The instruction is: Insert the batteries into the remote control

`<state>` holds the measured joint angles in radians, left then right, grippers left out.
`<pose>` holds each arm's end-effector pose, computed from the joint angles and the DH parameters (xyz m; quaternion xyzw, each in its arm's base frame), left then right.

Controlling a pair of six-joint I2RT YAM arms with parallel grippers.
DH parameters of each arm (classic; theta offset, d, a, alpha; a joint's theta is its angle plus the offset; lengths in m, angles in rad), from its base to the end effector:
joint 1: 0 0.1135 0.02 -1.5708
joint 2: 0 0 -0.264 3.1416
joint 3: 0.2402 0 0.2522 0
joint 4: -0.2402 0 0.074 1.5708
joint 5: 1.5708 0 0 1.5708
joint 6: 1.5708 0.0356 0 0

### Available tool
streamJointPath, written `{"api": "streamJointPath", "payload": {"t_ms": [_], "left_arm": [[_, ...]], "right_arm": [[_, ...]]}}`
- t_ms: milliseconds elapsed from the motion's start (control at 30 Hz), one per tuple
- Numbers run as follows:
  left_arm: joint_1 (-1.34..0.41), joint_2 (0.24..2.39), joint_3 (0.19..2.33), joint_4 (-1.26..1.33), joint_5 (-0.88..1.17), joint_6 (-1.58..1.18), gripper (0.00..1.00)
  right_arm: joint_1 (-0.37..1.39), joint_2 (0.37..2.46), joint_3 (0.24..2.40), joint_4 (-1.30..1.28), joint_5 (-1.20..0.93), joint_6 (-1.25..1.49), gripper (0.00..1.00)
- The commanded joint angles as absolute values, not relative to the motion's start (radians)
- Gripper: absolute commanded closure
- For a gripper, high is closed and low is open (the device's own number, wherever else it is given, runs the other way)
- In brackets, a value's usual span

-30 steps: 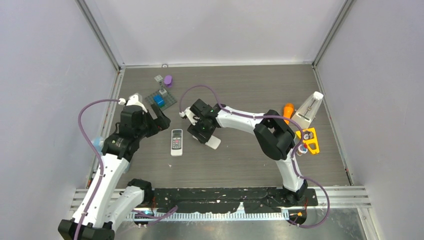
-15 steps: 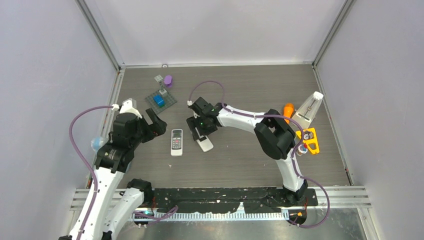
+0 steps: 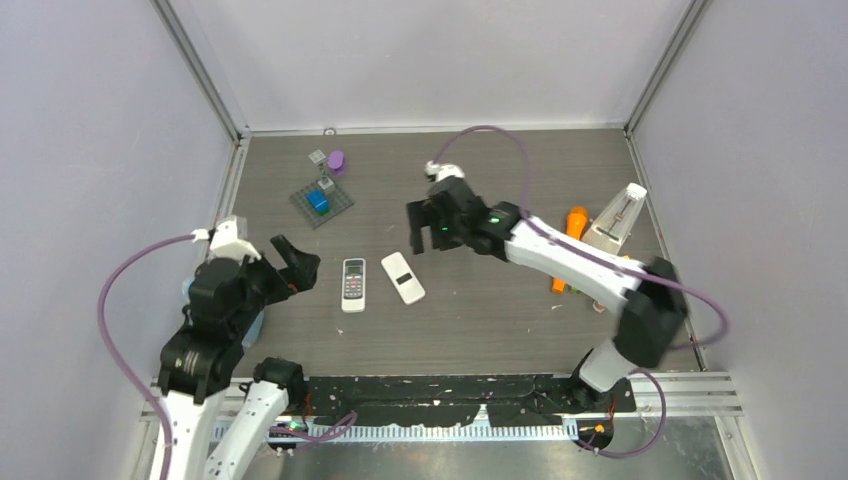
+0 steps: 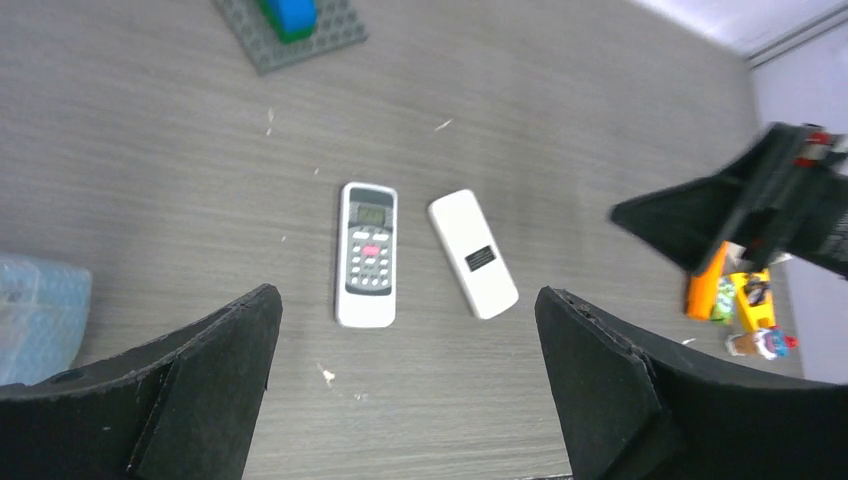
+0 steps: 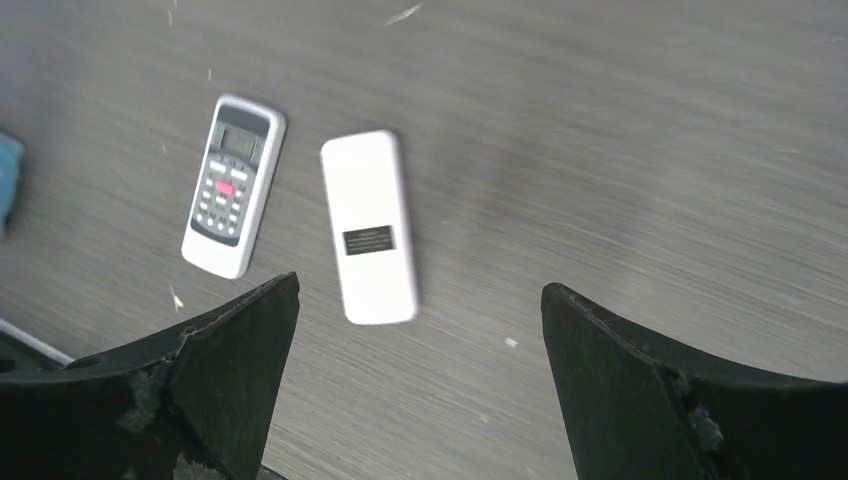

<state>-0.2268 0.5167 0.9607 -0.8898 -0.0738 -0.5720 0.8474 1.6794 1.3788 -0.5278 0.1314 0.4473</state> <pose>0.0831 -0.0165 0.3561 -0.1646 0.8294 -0.1785 0.5031 0.2512 0.2774 0.2802 -0.1614 0.9161 0.1695 0.3256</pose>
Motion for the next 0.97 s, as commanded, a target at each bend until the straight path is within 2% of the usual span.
{"api": "streamJointPath", "payload": {"t_ms": [0,167,467,600,933], "left_arm": [[-0.221,0.355,0.948,-0.816,-0.038,-0.499,0.00],[-0.223,0.233,0.958,-0.844,-0.130,-0.492,0.00],[-0.222,0.112,0.958,-0.854,-0.179,-0.500,0.00],[-0.222,0.114,0.974,-0.865,-0.195,-0.504,0.01],[-0.224,0.139,1.000,-0.872,-0.222,-0.484,0.00]], "right_arm": [[0.823,1.358,1.240,-0.514,0.446,0.479,0.05],[0.819,0.968,1.091,-0.537,0.773,0.491,0.04],[0.821,0.577,1.060,-0.494,1.023,0.525,0.05],[0.821,0.517,1.051,-0.453,1.045,0.512,0.05],[0.821,0.534,1.078,-0.472,1.050,0.529,0.05]]}}
